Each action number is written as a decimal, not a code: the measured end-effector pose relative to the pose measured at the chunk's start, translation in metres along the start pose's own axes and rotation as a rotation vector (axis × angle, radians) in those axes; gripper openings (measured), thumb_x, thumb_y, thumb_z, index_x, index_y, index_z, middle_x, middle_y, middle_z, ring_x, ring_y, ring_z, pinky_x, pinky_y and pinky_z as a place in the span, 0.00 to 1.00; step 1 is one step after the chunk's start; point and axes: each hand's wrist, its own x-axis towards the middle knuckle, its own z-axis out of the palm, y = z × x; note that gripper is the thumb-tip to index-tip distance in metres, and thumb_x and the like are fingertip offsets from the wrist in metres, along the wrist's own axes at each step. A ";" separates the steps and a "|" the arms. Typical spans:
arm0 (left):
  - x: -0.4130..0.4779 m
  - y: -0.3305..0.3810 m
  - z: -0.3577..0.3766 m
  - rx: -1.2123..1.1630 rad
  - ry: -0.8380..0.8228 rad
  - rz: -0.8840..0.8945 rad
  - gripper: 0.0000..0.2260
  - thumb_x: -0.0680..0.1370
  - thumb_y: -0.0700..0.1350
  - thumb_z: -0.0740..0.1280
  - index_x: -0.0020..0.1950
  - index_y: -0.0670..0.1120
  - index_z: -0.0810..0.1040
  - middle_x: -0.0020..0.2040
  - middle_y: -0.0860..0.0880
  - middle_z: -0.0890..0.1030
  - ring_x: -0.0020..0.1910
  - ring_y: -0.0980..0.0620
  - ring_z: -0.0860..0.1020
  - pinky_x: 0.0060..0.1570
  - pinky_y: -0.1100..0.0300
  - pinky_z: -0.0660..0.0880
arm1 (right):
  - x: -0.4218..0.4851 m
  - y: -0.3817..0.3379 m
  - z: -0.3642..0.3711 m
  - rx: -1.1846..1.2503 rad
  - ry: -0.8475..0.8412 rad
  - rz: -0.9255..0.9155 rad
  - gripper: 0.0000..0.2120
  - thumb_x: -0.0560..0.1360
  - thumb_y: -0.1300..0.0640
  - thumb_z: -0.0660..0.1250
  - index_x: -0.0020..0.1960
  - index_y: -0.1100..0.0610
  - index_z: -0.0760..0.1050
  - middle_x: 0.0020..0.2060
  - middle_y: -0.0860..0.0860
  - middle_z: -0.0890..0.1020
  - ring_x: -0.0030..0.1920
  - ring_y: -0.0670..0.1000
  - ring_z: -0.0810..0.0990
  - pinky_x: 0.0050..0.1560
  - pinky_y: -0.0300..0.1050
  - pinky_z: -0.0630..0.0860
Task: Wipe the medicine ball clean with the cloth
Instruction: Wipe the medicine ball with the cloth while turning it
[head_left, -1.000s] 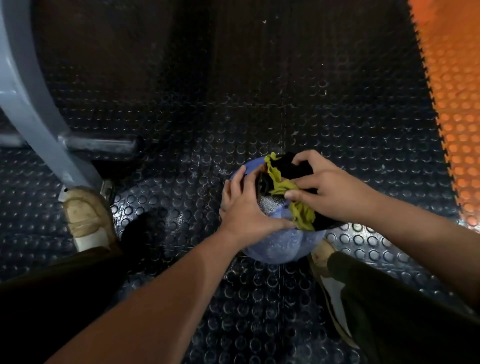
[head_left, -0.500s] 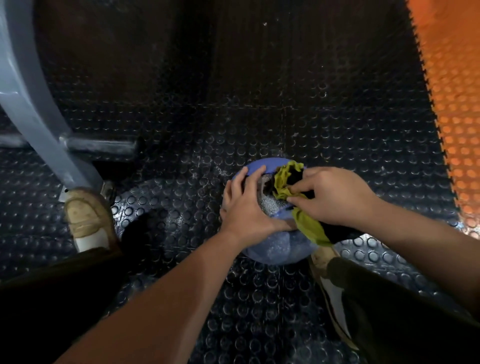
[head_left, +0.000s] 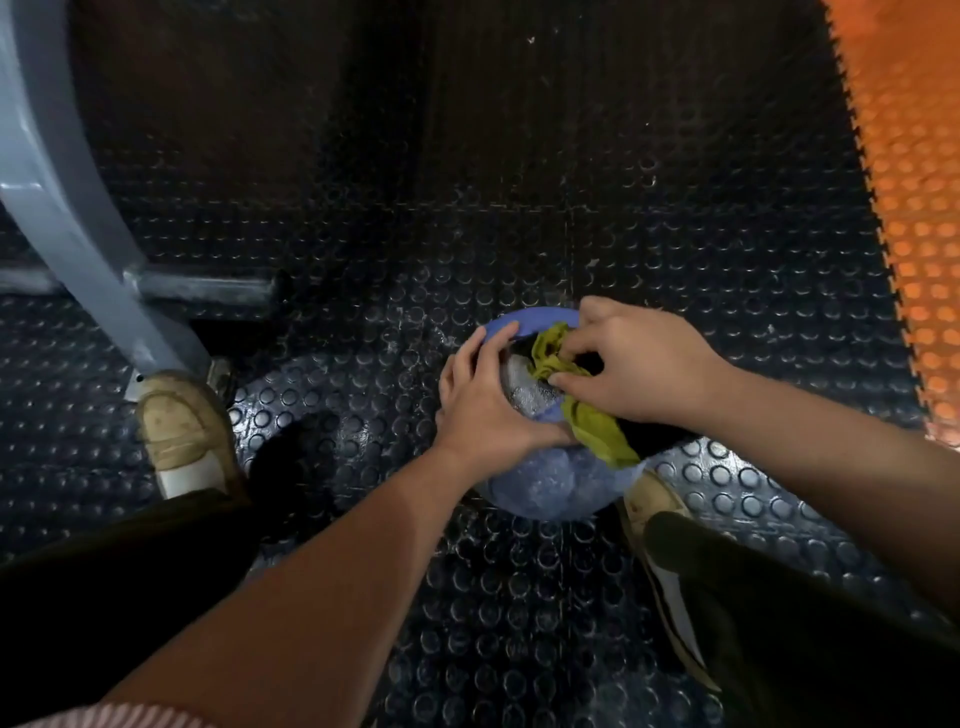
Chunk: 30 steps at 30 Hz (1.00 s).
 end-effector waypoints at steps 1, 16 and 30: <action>0.002 0.000 0.000 -0.005 0.004 0.013 0.50 0.62 0.56 0.80 0.75 0.64 0.52 0.76 0.60 0.47 0.76 0.48 0.46 0.73 0.40 0.54 | -0.004 -0.001 -0.001 -0.014 -0.018 0.015 0.10 0.76 0.43 0.64 0.48 0.49 0.78 0.43 0.46 0.66 0.42 0.49 0.73 0.39 0.43 0.66; -0.004 -0.009 0.000 -0.008 0.006 0.040 0.50 0.63 0.53 0.80 0.76 0.63 0.51 0.77 0.59 0.47 0.76 0.49 0.46 0.74 0.42 0.52 | -0.011 -0.017 0.002 0.035 -0.059 0.087 0.11 0.76 0.45 0.62 0.45 0.48 0.80 0.42 0.47 0.69 0.45 0.51 0.77 0.41 0.44 0.71; -0.003 -0.003 0.002 0.095 0.007 0.004 0.59 0.57 0.65 0.79 0.77 0.52 0.48 0.75 0.59 0.46 0.76 0.51 0.44 0.75 0.43 0.53 | 0.042 -0.026 -0.001 -0.031 0.022 0.116 0.12 0.75 0.54 0.61 0.34 0.53 0.66 0.41 0.52 0.69 0.40 0.56 0.72 0.38 0.45 0.66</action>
